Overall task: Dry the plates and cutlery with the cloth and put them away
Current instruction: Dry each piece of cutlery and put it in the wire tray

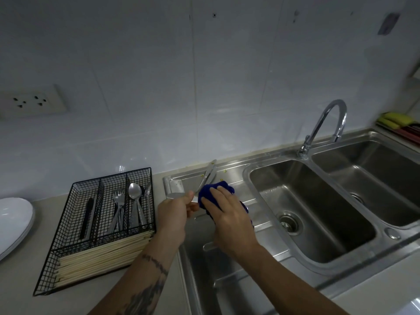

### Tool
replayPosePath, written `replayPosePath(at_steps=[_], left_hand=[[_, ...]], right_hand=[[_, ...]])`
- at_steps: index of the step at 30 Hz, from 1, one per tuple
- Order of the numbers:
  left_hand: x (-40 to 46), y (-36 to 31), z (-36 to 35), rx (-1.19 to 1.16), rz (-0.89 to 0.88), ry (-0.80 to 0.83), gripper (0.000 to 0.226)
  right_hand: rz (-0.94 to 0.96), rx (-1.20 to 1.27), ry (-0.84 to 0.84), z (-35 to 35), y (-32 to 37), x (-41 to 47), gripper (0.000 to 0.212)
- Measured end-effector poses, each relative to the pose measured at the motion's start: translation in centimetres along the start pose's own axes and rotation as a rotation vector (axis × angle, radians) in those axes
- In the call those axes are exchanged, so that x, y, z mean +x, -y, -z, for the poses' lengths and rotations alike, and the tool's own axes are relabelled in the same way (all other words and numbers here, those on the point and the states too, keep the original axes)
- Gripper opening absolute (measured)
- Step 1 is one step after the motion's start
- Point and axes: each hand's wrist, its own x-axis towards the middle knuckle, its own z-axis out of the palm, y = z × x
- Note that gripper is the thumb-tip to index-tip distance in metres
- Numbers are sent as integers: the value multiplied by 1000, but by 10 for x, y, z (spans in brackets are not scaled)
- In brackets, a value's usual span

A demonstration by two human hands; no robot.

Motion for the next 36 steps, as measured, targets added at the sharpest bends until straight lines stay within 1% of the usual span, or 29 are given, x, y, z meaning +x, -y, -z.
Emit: replayPosePath(at_steps=[3,6,9,11,15,19,22,26,29,33,36], left_hand=[[2,0,16,-18,-8,-36,11],[5,-6,39,9,-55,-79,13],[13,-18,65,-5,-77,-122,14],[19,-27,85,-29,-75,-164,19],[37,-51,133,-37,-95,-272,25],[64,-81,196,147,-208,-448,40],[87,-101,227,282,-259,-532,39],[118,-112,243,489,-251,-534,34],[142,-106,246,615,-243,-493,43],[164,-78,248,827,-181,-450,60],[178,-59,246,911,-155,-420,59]], right_hand=[[-7,-36,23,2,-20,-1,70],[-54,-41,84,4,-27,1,74],[-59,4,116,1,-24,9,71],[-60,43,128,-4,-18,19,68],[-26,110,153,-12,4,43,64],[-84,208,150,-18,24,67,68],[-77,215,158,-31,29,81,71],[-75,257,204,-49,30,89,71],[-92,279,245,-60,23,90,71],[-173,274,248,-61,12,93,70],[-229,289,249,-59,3,95,68]])
